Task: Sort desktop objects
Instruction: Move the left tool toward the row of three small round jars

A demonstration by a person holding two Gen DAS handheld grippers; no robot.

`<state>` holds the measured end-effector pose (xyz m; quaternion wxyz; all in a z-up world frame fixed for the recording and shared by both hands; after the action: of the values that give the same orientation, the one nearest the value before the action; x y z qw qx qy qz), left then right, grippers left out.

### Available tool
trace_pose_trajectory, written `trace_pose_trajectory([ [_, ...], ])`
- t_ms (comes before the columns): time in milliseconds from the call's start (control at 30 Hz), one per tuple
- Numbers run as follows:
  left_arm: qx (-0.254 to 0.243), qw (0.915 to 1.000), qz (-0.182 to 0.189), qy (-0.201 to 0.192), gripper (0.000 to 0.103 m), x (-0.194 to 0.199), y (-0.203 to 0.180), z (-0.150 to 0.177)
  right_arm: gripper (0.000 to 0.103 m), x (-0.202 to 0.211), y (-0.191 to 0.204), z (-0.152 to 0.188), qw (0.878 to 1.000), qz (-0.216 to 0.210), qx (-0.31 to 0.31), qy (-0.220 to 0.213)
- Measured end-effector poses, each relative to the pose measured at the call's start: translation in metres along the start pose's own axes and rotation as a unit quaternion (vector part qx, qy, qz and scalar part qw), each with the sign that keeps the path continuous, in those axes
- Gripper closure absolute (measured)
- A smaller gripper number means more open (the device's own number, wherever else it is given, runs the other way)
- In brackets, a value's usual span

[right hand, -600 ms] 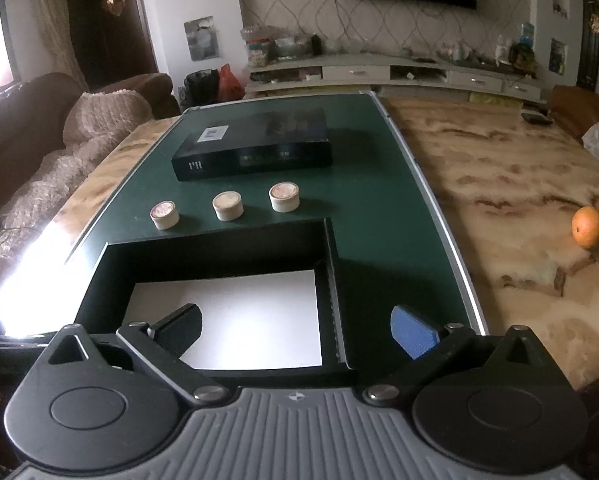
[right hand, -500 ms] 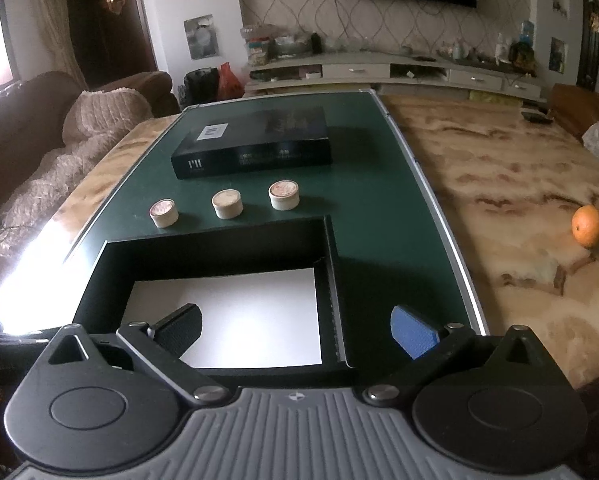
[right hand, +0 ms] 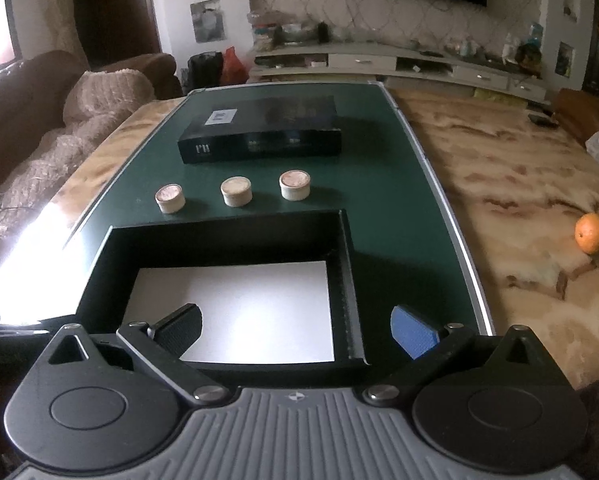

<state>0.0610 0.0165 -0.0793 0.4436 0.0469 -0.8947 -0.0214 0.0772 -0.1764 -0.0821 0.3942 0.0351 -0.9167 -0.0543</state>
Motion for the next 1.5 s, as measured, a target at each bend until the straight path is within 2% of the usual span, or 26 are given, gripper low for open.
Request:
trace_pose_trajectory([
  [700, 0.014, 0.9996, -0.025, 0.006, 0.0, -0.004, 0.019, -0.001, 0.0, -0.009, 0.028, -0.008, 1.0, -0.018, 0.013, 0.013],
  [933, -0.003, 0.9999, -0.008, 0.011, 0.0, -0.006, 0.006, -0.006, 0.0, -0.005, 0.018, -0.009, 1.0, -0.017, 0.002, 0.016],
  [1100, -0.012, 0.9997, -0.002, -0.021, 0.0, 0.009, -0.001, -0.023, 0.0, -0.001, 0.009, -0.01, 0.999, -0.021, -0.004, 0.024],
  [1333, -0.005, 0.9999, 0.011, 0.001, 0.0, 0.004, -0.001, -0.017, 0.0, 0.0, 0.009, -0.013, 0.999, -0.03, -0.009, 0.034],
  [1500, -0.02, 0.9998, 0.0, 0.001, 0.0, 0.006, -0.001, -0.016, 0.0, -0.001, 0.012, -0.013, 0.999, -0.018, 0.005, 0.035],
])
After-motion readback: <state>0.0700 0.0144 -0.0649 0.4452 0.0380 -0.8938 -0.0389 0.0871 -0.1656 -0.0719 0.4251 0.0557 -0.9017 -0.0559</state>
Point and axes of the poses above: each gripper's, at about its wrist camera, not at the fingertips, and x roughly against the way its jaws point, y to its left, z to its underside, the point moved 10 cm from there along -x, roughly the way its jaws point, and after that the axes turned 3 degrees about -z, right-handed, at the moved point
